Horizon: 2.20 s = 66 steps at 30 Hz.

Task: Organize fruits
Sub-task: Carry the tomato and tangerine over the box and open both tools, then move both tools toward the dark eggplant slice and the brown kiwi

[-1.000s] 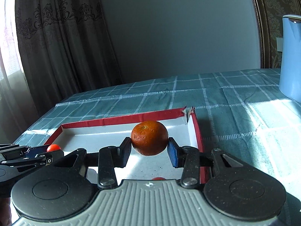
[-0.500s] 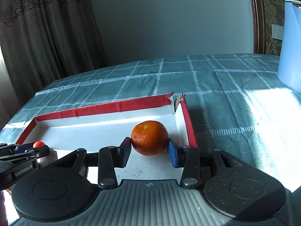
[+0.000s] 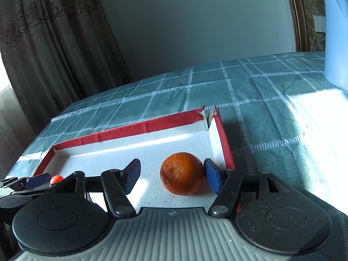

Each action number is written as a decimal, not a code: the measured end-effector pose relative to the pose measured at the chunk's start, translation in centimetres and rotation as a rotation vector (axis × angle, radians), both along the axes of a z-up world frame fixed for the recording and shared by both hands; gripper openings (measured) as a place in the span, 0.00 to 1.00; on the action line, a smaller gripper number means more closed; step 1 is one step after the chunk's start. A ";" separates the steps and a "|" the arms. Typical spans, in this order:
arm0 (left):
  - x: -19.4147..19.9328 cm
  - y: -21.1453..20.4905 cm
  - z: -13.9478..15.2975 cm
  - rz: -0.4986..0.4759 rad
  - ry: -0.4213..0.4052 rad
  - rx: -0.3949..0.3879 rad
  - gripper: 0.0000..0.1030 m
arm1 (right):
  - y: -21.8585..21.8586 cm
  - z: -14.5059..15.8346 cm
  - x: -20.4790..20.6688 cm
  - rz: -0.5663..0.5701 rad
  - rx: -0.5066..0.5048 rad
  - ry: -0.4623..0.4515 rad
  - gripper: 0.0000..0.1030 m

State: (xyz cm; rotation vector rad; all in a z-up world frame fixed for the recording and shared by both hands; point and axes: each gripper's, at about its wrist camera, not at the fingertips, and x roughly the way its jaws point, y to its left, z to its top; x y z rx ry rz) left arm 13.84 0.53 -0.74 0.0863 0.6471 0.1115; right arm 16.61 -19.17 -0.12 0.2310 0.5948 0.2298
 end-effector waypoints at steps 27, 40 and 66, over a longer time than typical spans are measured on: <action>-1.7 -0.1 0.4 -0.014 -0.056 0.014 0.91 | -1.5 0.1 -2.9 -0.056 0.055 -0.080 0.67; -8.6 0.9 1.8 -0.065 -0.170 -0.071 0.98 | -3.1 1.1 -7.9 -0.058 0.106 -0.173 0.72; -12.1 -8.4 -0.7 -0.391 -0.099 0.090 0.97 | -4.2 0.1 -11.2 -0.094 0.064 -0.145 0.74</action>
